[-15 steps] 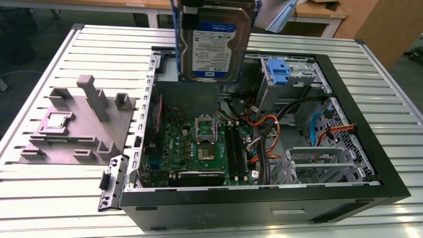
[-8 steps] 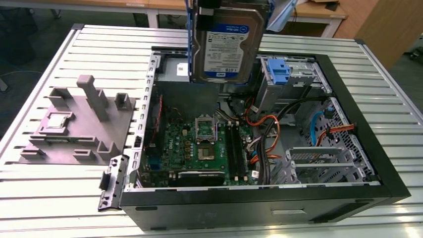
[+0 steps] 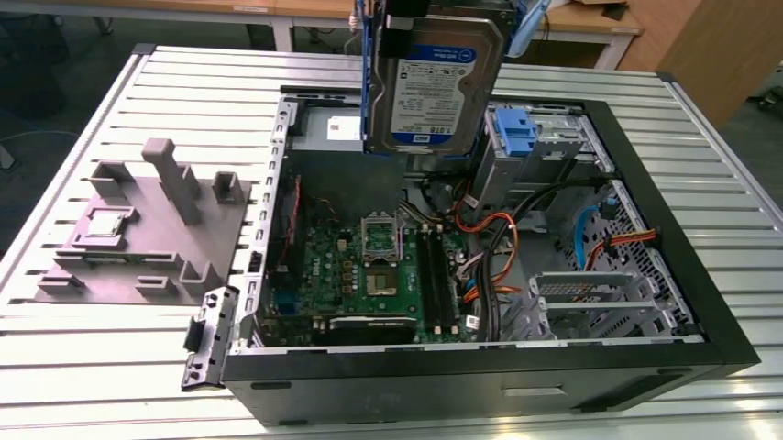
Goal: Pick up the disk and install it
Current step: 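Insert the disk into the insertion slot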
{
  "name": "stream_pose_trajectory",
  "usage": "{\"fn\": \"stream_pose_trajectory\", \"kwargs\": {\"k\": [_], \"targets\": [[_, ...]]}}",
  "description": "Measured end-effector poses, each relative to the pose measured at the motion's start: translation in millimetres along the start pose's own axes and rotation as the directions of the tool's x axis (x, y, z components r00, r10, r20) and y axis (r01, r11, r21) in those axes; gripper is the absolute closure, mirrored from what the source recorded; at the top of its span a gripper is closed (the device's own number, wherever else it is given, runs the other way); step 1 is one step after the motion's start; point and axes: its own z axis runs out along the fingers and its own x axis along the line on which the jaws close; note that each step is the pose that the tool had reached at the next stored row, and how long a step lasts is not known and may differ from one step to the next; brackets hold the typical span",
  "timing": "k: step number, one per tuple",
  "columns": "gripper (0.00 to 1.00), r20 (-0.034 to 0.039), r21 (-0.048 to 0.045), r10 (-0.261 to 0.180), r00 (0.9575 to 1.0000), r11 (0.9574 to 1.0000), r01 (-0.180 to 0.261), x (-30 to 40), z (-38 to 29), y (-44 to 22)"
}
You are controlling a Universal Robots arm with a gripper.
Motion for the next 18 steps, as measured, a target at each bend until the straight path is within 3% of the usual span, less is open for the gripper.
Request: {"fn": "stream_pose_trajectory", "kwargs": {"k": [18], "targets": [[0.63,0.0,0.0,0.0,1.0,1.0,0.0,3.0,-0.1,-0.6]]}}
